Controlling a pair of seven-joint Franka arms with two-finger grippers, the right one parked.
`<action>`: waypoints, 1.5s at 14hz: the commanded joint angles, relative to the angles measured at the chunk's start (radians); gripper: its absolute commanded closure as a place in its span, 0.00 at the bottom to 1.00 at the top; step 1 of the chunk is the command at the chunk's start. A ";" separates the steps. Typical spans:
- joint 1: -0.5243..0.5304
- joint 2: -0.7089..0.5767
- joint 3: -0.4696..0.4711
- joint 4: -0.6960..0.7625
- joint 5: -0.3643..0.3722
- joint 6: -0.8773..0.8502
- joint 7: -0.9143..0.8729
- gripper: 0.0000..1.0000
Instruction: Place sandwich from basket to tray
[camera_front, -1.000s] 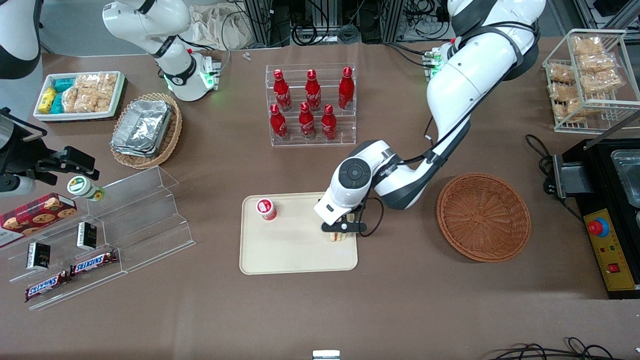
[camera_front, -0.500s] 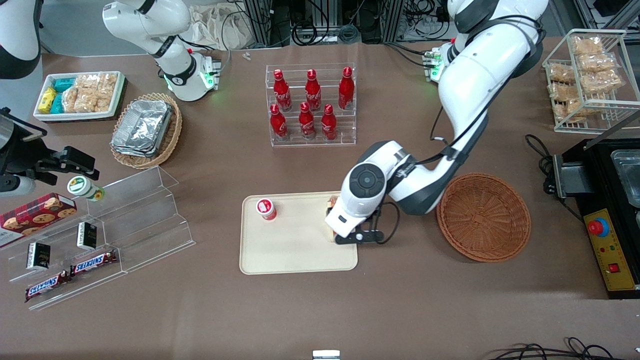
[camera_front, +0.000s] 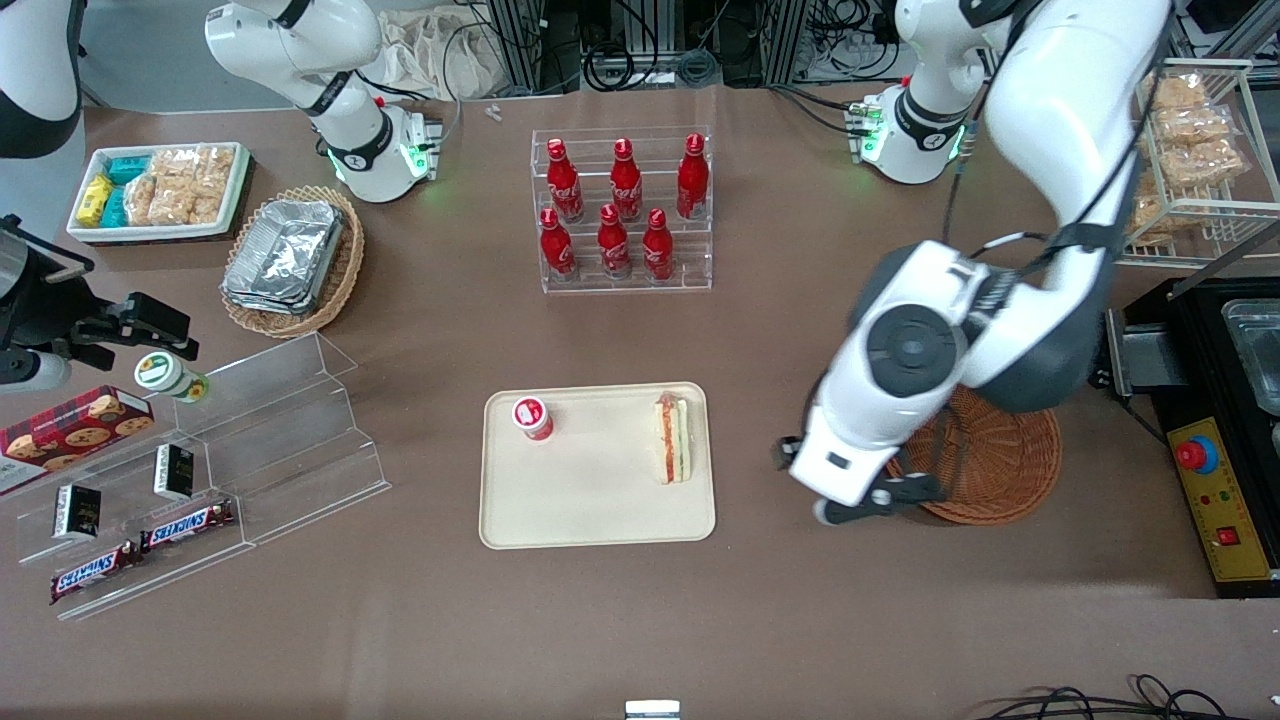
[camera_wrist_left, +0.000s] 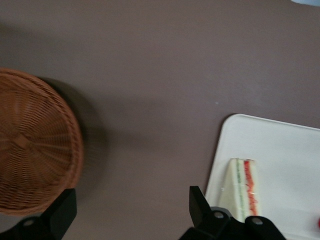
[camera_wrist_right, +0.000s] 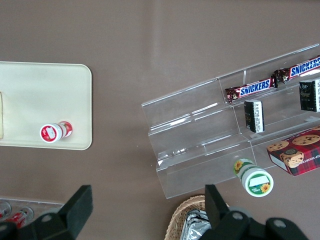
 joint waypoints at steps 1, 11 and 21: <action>0.092 -0.067 -0.008 -0.025 -0.075 -0.064 0.165 0.00; 0.221 -0.364 0.174 -0.302 -0.276 -0.093 0.572 0.00; 0.132 -0.506 0.360 -0.447 -0.359 -0.065 0.723 0.00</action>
